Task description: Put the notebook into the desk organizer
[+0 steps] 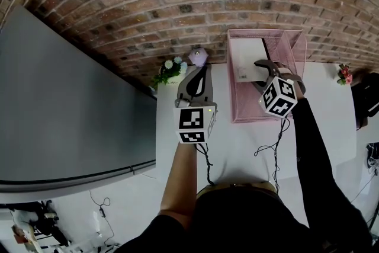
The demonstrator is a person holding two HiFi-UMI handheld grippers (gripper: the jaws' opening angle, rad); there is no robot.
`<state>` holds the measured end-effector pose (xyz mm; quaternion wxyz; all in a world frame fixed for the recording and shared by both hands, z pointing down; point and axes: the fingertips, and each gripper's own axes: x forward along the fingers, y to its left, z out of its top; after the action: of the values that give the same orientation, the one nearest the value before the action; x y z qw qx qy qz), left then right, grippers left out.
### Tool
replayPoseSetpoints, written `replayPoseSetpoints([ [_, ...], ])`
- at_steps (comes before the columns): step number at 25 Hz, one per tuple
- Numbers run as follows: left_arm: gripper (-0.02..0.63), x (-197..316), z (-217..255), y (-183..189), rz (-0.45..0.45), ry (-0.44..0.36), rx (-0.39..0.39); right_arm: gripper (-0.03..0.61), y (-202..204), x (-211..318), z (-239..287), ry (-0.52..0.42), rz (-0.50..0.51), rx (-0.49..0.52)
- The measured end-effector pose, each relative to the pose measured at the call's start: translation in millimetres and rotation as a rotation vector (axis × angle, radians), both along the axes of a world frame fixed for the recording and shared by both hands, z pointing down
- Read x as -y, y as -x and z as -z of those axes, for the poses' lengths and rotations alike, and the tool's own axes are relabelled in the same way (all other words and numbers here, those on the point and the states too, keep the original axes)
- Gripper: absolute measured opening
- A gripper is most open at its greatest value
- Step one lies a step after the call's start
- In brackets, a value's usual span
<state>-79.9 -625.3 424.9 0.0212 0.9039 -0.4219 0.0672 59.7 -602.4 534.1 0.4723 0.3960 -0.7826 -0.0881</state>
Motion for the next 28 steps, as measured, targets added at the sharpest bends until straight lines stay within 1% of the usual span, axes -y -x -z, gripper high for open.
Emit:
replayPoseSetpoints([
  [3,0.009,-1,0,1,-0.003,-0.001,0.002,0.235,6,-6,2,0.054,0.02,0.046],
  [4,0.009,-2,0,1,-0.004,-0.002,0.001,0.242,8,-8,2,0.074,0.027,0.055],
  [9,0.009,-5,3,1,-0.011,-0.007,-0.005,0.249,16,-23,2,0.162,0.052,0.114],
  [12,0.009,-7,3,2,-0.017,-0.007,-0.003,0.259,19,-27,2,0.171,0.045,0.127],
  [16,0.009,-10,5,2,-0.029,-0.009,-0.001,0.259,19,-29,5,0.148,0.025,0.116],
  [20,0.009,-14,9,2,-0.047,-0.018,-0.005,0.259,17,-31,16,0.094,-0.014,0.137],
  [25,0.009,-22,14,-1,-0.08,-0.034,-0.001,0.259,13,-36,38,-0.012,-0.089,0.199],
  [28,0.009,-31,19,-5,-0.098,-0.048,0.001,0.259,9,-44,52,-0.075,-0.144,0.264],
])
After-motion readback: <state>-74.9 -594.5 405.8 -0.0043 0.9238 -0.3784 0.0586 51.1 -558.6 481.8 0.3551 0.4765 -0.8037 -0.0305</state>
